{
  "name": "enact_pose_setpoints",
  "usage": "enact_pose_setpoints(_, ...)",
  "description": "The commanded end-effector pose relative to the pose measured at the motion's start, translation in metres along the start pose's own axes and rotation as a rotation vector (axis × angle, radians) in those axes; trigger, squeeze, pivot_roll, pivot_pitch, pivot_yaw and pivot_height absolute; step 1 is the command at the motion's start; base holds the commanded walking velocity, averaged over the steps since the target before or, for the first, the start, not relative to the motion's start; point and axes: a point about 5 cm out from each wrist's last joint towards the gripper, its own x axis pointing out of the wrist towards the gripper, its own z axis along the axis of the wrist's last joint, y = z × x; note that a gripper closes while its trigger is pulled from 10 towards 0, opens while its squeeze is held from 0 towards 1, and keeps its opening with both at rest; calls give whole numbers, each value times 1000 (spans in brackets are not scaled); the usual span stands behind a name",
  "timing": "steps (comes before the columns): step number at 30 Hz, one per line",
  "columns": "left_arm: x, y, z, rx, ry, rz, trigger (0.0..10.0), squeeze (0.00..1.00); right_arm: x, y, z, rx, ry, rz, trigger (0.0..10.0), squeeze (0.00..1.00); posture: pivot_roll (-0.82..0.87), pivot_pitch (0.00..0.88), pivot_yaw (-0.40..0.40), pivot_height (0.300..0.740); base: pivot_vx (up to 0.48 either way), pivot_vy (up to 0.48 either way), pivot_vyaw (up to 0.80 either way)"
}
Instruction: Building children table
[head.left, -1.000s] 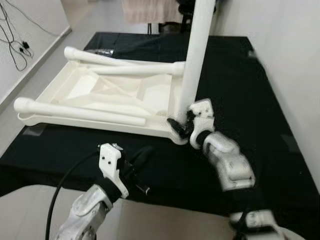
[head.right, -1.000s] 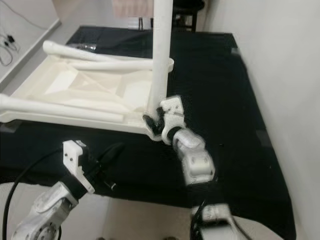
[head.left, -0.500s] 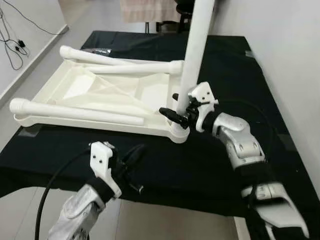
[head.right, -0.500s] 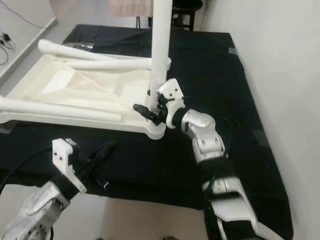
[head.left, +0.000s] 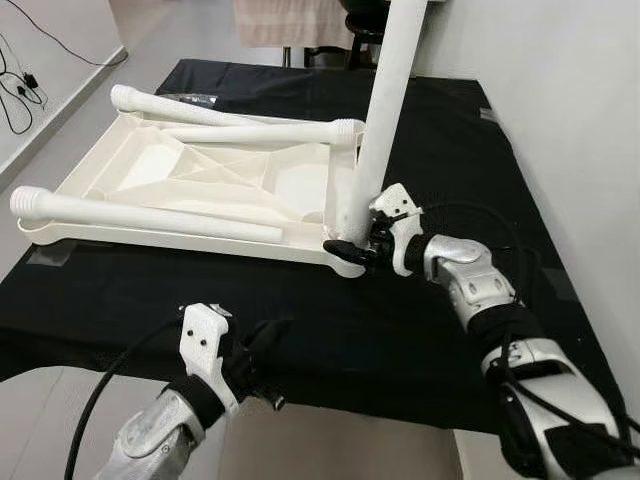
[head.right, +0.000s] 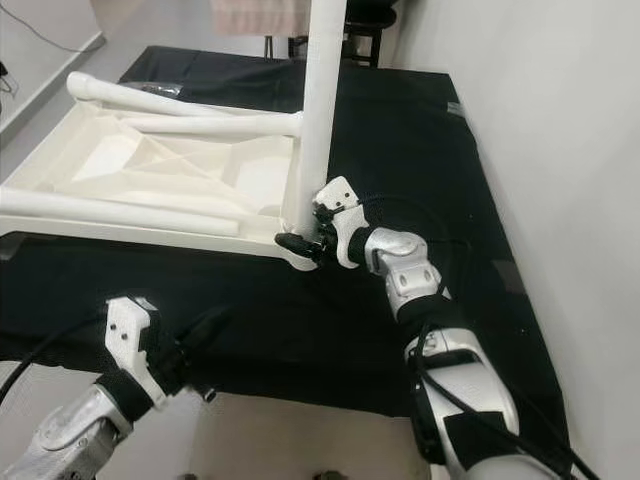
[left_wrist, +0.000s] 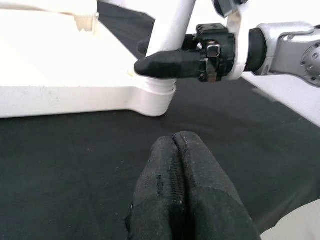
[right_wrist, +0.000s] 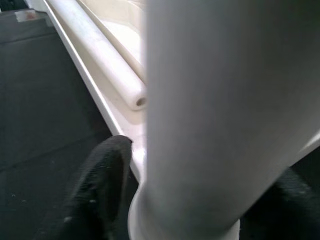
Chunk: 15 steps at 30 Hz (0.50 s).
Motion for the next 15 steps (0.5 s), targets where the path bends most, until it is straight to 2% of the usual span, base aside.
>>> enact_pose_setpoints(1, -1, 1, -4, 11, 18, -9, 10000, 0, -1, -1, 0, -10, -10, 7, 4235, 0, 84, 109, -26, 740, 0, 0, 0)
enact_pose_setpoints(2, 1, 3, -3, 26, 17, -18, 10000, 0, -2, -4, 3, -11, -22, -1, 4235, 0, 77, 98, -21, 740, 0, 0, 0)
enact_pose_setpoints(3, 4, 3, -2, 31, 14, -26, 10000, 0, -5, -8, 7, -1, -46, -9, 784, 0, 70, 103, -16, 740, 0, 0, 0)
enact_pose_setpoints(4, 6, 3, -3, 30, 12, -29, 10000, 0, -7, -10, 8, 1, -59, -12, 314, 0, 70, 91, -14, 740, 0, 0, 0)
enact_pose_setpoints(5, 7, 3, -4, 27, 11, -27, 10000, 0, -9, -11, 6, 4, -63, -18, 39, 0, 69, 82, -14, 740, 0, 0, 0)
enact_pose_setpoints(11, 11, 2, -3, 14, 1, -16, 10000, 0, -14, -12, 4, 19, -74, -19, 0, 0, 63, 83, -3, 740, 0, 0, 0)
enact_pose_setpoints(13, 11, 2, -5, 33, 19, -17, 10000, 0, -17, -13, 2, 21, -75, -41, 0, 0, 62, 89, -7, 740, 0, 0, 0)
enact_pose_setpoints(15, 8, 3, -3, 37, 15, -2, 10000, 0, -20, -13, -5, -4, -29, -112, 0, 0, 55, 106, -11, 740, 0, 0, 0)
